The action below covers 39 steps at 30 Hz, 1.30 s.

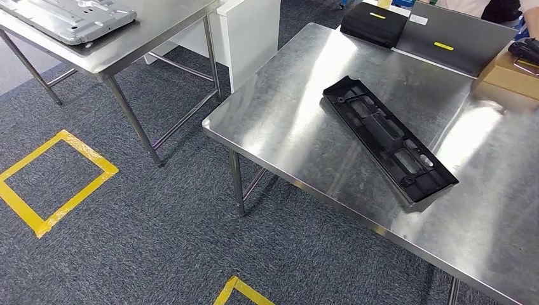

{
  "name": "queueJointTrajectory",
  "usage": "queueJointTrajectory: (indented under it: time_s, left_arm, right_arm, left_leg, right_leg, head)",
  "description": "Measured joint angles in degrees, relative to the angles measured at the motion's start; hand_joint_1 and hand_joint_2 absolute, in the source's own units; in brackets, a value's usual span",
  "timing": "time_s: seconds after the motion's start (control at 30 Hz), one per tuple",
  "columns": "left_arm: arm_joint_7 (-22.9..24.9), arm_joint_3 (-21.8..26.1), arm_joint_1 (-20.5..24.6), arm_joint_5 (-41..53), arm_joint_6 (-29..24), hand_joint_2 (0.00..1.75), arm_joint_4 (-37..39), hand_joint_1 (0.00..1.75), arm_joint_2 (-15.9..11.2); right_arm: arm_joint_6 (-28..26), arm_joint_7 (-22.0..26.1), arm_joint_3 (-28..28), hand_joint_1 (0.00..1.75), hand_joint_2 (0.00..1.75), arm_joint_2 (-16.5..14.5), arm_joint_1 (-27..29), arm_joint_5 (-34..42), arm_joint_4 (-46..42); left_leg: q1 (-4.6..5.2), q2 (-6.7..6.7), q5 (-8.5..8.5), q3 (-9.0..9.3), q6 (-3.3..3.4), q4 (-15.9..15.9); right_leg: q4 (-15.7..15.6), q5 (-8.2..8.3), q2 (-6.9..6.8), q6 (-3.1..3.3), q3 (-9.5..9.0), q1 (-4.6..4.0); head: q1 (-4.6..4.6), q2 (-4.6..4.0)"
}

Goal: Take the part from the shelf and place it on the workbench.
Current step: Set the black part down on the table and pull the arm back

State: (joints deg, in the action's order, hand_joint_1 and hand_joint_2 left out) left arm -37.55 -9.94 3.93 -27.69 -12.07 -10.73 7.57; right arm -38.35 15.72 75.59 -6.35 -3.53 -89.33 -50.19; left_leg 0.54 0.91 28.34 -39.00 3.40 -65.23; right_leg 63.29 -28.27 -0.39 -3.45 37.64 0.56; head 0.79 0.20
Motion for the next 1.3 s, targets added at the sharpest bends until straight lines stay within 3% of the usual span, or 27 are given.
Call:
queueJointTrajectory:
  time_s: [0.43,0.53,0.67,0.7,0.8,0.83,0.9,1.0,1.07,1.3]
  left_arm:
    - [0.0,0.0,0.0,0.0,-0.1,0.00,0.0,0.00,-0.2]
    - [0.5,0.0,0.0,0.2,-0.3,0.00,0.0,0.00,-0.2]
    - [1.4,-0.1,0.0,0.5,0.0,0.00,0.0,0.00,-0.2]
    - [1.6,-0.1,0.1,0.7,0.1,0.44,0.0,0.00,-0.2]
    - [1.9,-0.1,0.1,2.2,0.4,0.44,0.0,0.00,-0.2]
    - [2.0,-0.1,0.2,2.8,0.5,0.00,0.0,0.00,-0.2]
    - [2.9,-0.3,0.3,4.5,-0.1,0.00,0.0,0.00,-0.1]
    - [6.1,-2.1,0.4,8.9,-1.8,0.00,0.0,0.00,-0.3]
    - [7.0,-3.3,0.5,10.4,-2.3,0.00,0.0,0.00,-0.5]
    - [8.3,-5.0,0.2,10.9,-3.0,0.00,0.0,0.00,-2.6]
  right_arm:
    - [0.0,-0.8,0.0,0.00,0.00,0.0,0.0,-0.1,1.1]
    - [0.0,-4.7,-0.3,0.00,0.00,-0.2,0.2,-0.5,1.1]
    - [0.0,-13.4,-2.1,0.00,0.00,-0.3,1.2,-0.5,1.3]
    - [0.0,-15.5,-2.9,0.00,0.00,-0.3,1.6,-0.4,1.5]
    - [0.0,-19.9,-6.1,0.00,1.31,-0.2,2.4,0.3,3.1]
    - [0.0,-20.2,-7.0,0.00,1.75,-0.1,2.4,0.6,4.1]
    - [1.0,-17.8,-7.8,0.00,1.75,0.3,2.0,2.0,7.6]
    - [9.8,-8.4,-6.6,0.00,1.75,1.4,0.4,7.2,17.4]
    - [14.0,-5.3,-6.0,0.00,1.75,1.4,-0.3,8.5,22.9]
    - [17.0,-8.9,-6.4,0.00,1.75,-0.2,-1.7,5.3,32.7]
  left_leg:
    - [0.00,0.00,0.00,0.00,0.00,0.0]
    - [0.00,0.00,0.00,0.00,0.00,0.0]
    - [0.00,0.00,0.00,0.00,0.00,0.0]
    - [-0.01,0.00,0.00,0.00,0.00,0.0]
    - [-0.01,0.03,0.01,0.01,-0.01,0.0]
    - [-0.01,0.07,0.01,0.01,-0.01,0.0]
    - [-0.04,0.14,0.01,0.03,-0.02,0.0]
    - [-0.08,0.17,0.01,0.08,-0.03,0.0]
    - [-0.10,0.18,0.00,0.09,-0.04,0.0]
    - [-0.16,0.19,-0.01,0.16,-0.12,0.1]
  right_leg:
    - [0.0,0.00,0.00,0.00,0.01,0.00]
    - [0.0,0.00,0.00,0.00,0.01,0.00]
    - [0.0,0.00,0.00,0.00,0.01,0.00]
    - [0.0,0.00,0.00,0.00,0.00,0.00]
    - [0.0,0.00,0.03,0.01,0.02,0.00]
    - [0.0,-0.01,0.05,0.02,0.03,0.00]
    - [0.0,-0.03,0.10,0.06,0.04,0.00]
    - [0.0,-0.03,0.12,0.11,0.02,-0.01]
    - [0.0,0.00,0.12,0.09,-0.02,-0.01]
    - [0.0,-0.06,0.11,0.23,-0.04,-0.01]
  head:
    - [0.00,0.00]
    - [0.00,0.00]
    - [0.00,0.00]
    - [0.00,0.00]
    - [0.01,0.00]
    - [0.01,0.00]
    - [0.01,0.00]
    - [-0.02,0.00]
    - [-0.01,0.00]
    - [-0.01,0.00]
